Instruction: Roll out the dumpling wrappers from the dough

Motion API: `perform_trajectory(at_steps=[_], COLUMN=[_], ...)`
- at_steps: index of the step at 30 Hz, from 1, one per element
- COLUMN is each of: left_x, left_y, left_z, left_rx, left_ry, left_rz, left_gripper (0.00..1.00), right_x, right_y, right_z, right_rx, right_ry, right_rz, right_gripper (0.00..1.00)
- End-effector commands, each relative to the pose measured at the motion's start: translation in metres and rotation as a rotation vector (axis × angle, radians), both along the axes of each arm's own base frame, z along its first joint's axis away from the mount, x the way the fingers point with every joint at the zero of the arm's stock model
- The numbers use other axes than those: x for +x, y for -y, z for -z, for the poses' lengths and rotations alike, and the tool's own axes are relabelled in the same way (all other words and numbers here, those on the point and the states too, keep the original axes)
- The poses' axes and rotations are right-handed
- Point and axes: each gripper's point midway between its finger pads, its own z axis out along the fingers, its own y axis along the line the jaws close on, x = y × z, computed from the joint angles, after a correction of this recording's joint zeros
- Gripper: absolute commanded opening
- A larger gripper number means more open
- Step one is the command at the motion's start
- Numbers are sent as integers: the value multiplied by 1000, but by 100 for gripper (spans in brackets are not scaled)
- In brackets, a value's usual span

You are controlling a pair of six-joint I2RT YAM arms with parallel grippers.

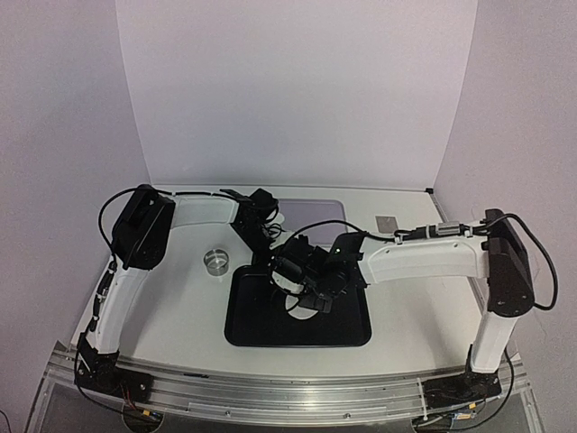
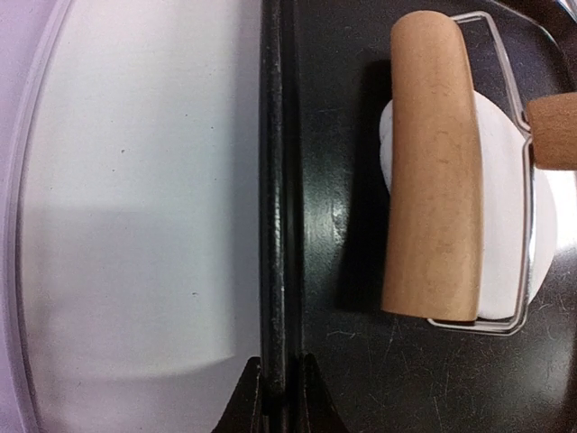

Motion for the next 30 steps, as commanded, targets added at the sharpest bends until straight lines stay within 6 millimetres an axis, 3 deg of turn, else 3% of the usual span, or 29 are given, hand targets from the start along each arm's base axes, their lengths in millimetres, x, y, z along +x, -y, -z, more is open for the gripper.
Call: perform_trajectory(at_steps=[1,10,15,22,30], left_x=[-4,-6,-5,-1,0], left_y=[-13,-9,-10,-7,-8], left_z=[24,21,20,18,18], left_rx=[94,83,90,82,84], left_ry=[72,69,76,86,82], left_rz=[58,61,60,51,49], left_gripper=[0,0,0,0,0], right_x=[-33,-37,-50,-95,-131], right_y=[44,40,44,70,78], right_z=[80,88,86,93,92], right_rx=[-163,-111,-88,-296,-406], right_ry=[-326,-406,-461,-397,-318], right_rz=[21,70,73,-60,-147], right_gripper=[0,0,0,0,0])
